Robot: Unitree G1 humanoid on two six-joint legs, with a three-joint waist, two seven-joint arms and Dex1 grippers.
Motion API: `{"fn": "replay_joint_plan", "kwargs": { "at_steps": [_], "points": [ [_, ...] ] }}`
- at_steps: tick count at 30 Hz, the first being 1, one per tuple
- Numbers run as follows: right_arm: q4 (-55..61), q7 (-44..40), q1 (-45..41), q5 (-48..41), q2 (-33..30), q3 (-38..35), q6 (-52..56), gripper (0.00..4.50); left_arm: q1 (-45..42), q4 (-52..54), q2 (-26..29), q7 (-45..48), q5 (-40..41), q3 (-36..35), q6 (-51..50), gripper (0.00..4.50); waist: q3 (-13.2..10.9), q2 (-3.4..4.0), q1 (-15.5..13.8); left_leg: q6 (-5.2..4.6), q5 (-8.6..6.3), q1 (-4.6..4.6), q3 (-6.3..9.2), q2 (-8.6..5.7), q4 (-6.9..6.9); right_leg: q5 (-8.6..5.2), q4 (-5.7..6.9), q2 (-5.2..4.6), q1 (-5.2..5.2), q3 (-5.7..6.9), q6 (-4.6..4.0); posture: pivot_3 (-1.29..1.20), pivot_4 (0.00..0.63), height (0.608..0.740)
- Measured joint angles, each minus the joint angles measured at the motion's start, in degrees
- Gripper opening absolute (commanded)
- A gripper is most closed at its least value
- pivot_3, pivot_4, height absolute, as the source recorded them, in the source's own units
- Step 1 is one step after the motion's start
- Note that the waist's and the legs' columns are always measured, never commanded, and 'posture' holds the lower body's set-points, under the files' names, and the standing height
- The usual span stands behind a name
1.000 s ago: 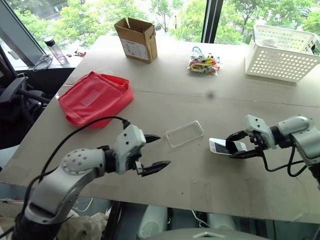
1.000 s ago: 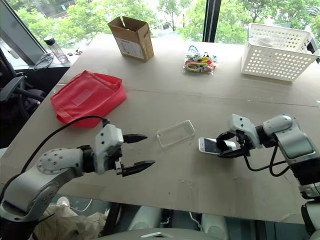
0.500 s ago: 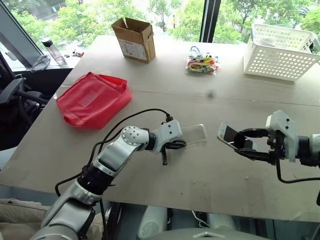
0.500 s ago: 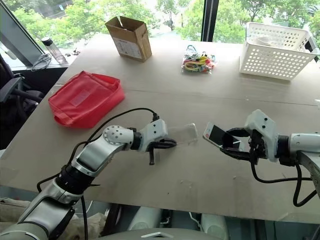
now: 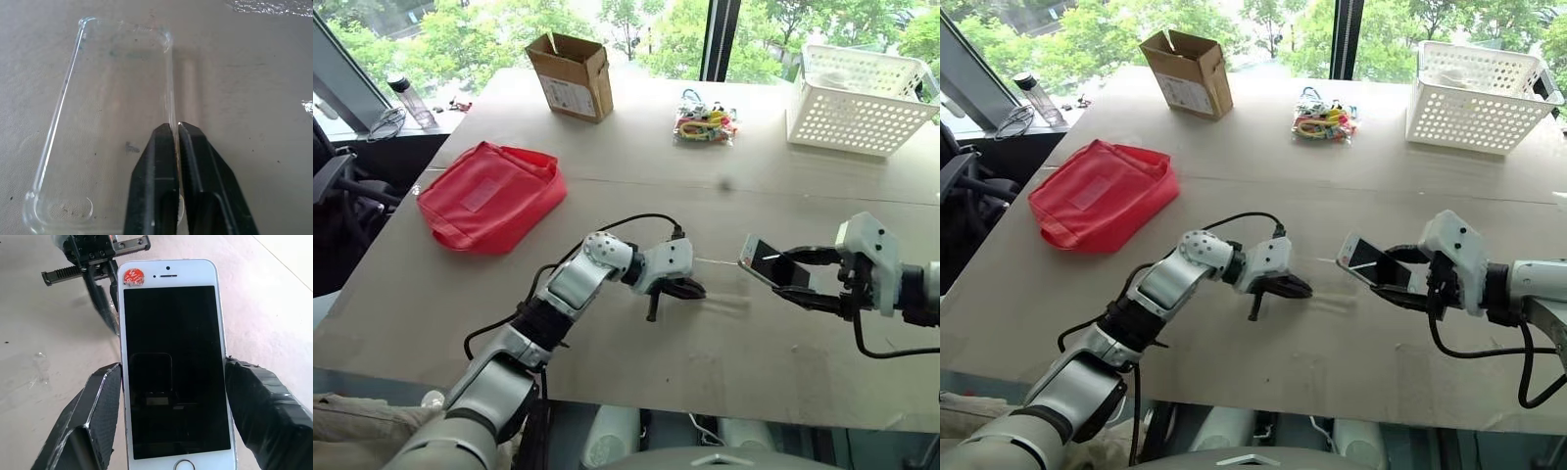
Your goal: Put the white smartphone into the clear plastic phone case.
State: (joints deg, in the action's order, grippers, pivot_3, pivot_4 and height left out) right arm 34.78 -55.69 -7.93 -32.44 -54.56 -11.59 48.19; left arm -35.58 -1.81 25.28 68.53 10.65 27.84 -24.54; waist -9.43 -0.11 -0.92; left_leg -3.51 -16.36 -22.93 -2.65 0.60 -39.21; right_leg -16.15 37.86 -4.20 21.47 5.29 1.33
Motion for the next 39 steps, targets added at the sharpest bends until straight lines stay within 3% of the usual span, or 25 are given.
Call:
{"fn": "replay_joint_plan", "kwargs": {
  "at_steps": [1, 2, 4, 6, 8, 12, 16, 26, 39],
  "points": [
    [-0.26, -0.09, -1.4, 0.64, -0.07, 2.03, -0.64, 2.79, 0.35, 2.83, -0.13, -1.23, 1.01, -1.24, -2.53, 2.44, 0.0, 0.0, 0.13, 0.0, 0.0, 0.01, 0.02, 0.0, 0.0, 0.0, 0.0, 0.0, 0.0, -0.02, 0.0, 0.0, 0.15, 0.733],
    [-0.34, -0.1, -1.71, 0.8, -0.09, 2.59, -0.87, 2.79, 0.41, 3.53, -0.16, -1.57, 1.25, -1.61, -3.11, 2.6, 0.0, 0.0, 0.15, 0.0, 0.0, 0.01, 0.02, 0.0, 0.0, 0.0, 0.0, 0.0, 0.0, -0.04, 0.0, 0.0, 0.15, 0.733],
    [-2.27, -0.36, -6.49, 3.38, 0.1, 9.91, -2.66, 2.79, 2.9, 11.06, 0.85, -5.06, 5.25, -7.73, -8.94, 3.65, -0.02, -0.04, 0.59, 0.01, 0.0, 0.09, 0.04, 0.0, -0.01, 0.0, 0.04, 0.04, 0.05, -0.26, 0.0, 0.0, 0.15, 0.733],
    [-3.26, -0.4, -8.5, 4.74, 0.89, 13.12, -3.58, 2.79, 4.69, 14.59, 2.79, -5.63, 7.07, -10.76, -10.6, 3.69, -0.02, -0.04, 0.66, 0.02, 0.01, 0.11, 0.03, 0.0, 0.01, 0.0, 0.04, 0.05, 0.06, -0.27, 0.0, 0.0, 0.15, 0.733],
    [-6.81, -0.57, -13.22, 8.8, 3.69, 20.41, -6.44, 2.79, 11.23, 21.21, 7.49, -6.64, 10.61, -17.75, -13.12, 3.69, -0.03, -0.04, 1.39, 0.06, 0.03, 0.16, 0.03, 0.0, 0.03, 0.0, 0.03, 0.06, 0.07, -0.4, -0.01, 0.0, 0.15, 0.733],
    [-13.92, -1.71, -17.1, 15.99, 6.8, 29.02, -12.98, 2.79, 20.9, 24.89, 12.67, -8.94, 11.3, -24.2, -12.18, 3.69, -0.04, -0.07, 1.13, 0.07, 0.03, 0.12, 0.03, -0.02, 0.02, 0.0, -0.03, 0.03, 0.07, -0.38, 0.0, 0.0, 0.15, 0.733],
    [-20.67, -4.51, -19.41, 21.2, 8.3, 33.48, -20.14, 2.79, 27.57, 27.18, 14.04, -11.99, 11.52, -28.99, -11.62, 3.69, -0.07, -0.09, -0.19, 0.06, 0.03, 0.07, 0.05, -0.06, 0.01, 0.01, -0.04, -0.03, 0.09, -0.31, 0.0, 0.0, 0.15, 0.733],
    [-29.14, -11.21, -23.67, 26.65, 10.32, 35.3, -29.02, 2.79, 39.29, 32.59, 15.53, -12.24, 12.49, -33.11, -4.49, 3.69, -0.08, -0.1, 0.21, 0.08, 0.02, 0.13, 0.06, -0.04, 0.04, 0.02, 0.01, -0.04, 0.09, -0.31, -0.02, 0.0, 0.15, 0.733],
    [-26.95, -10.65, -23.76, 26.84, 11.71, 34.14, -21.0, 2.79, 42.32, 32.65, 16.53, -11.3, 13.75, -34.17, 0.65, 3.69, -0.07, -0.1, 0.14, 0.07, 0.01, 0.14, 0.1, -0.04, 0.07, 0.02, 0.02, -0.08, 0.09, -0.29, -0.04, 0.0, 0.15, 0.733]
  ]
}}
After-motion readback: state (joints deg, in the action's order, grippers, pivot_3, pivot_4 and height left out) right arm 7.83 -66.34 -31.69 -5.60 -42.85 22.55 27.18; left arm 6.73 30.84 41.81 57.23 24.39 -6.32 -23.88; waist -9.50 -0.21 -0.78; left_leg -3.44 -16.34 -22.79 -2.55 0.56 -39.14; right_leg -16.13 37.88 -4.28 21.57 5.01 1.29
